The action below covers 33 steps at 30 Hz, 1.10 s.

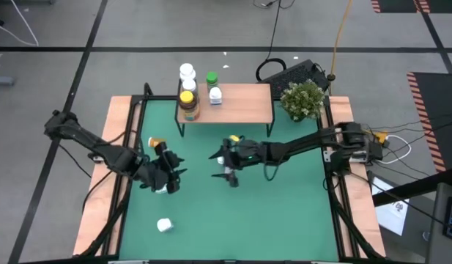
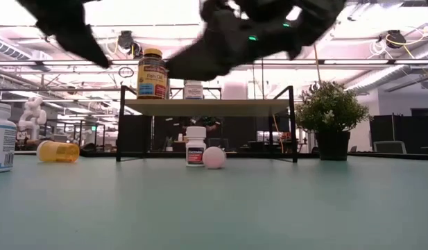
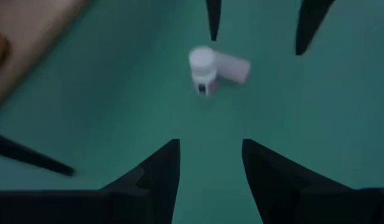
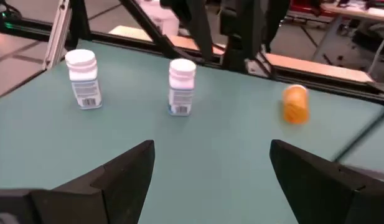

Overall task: Pick and place medicine bottles onto shelf by color
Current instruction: Put the white and black pill bottle on the shelf

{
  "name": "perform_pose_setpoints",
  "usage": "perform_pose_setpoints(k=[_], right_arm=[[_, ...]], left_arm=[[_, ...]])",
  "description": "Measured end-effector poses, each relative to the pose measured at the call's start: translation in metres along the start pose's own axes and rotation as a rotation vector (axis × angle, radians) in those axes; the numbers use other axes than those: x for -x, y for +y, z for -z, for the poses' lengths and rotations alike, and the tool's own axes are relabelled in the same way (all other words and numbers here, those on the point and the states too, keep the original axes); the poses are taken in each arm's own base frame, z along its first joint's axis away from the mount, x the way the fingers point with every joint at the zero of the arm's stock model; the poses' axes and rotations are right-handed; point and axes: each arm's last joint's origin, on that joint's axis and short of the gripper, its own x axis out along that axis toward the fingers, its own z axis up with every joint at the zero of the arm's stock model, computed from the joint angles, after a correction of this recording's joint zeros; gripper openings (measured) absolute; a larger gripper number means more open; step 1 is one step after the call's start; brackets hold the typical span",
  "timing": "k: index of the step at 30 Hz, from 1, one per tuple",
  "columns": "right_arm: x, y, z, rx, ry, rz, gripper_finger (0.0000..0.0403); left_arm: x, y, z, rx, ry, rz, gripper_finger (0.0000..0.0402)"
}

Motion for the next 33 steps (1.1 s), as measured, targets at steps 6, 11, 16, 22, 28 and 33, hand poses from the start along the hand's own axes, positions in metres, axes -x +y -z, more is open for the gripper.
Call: perform_pose_setpoints(k=[6, 11, 16, 22, 28, 33], right_arm=[[-0.049, 0.006, -0.004, 0.007, 0.049, -0.026, 0.0311], [-0.057, 0.002, 0.006, 0.057, 0.128, 0.109, 0.0311], [-0.026, 0.005, 0.007, 0.061, 0.275, 0.107, 0.0311], [0.034, 0.016, 0.02, 0.008, 0.2, 0.118, 0.0311], [0.093, 0.009, 0.045, -0.066, 0.059, 0.183, 0.0311], [0.122, 0.006, 0.077, -0.082, 0.039, 0.223, 0.0311]], left_arm=[[0.007, -0.012, 0.02, -0.003, 0.019, 0.034, 0.0175], [0.007, -0.016, 0.02, 0.001, -0.096, -0.062, 0.0175], [-0.01, -0.028, 0.013, -0.085, -0.16, -0.112, 0.0175], [-0.056, -0.04, -0.01, -0.134, -0.247, -0.152, 0.0175], [-0.11, -0.034, -0.027, -0.137, -0.272, -0.064, 0.0175], [-0.145, -0.021, -0.028, -0.113, -0.257, -0.092, 0.0198]])
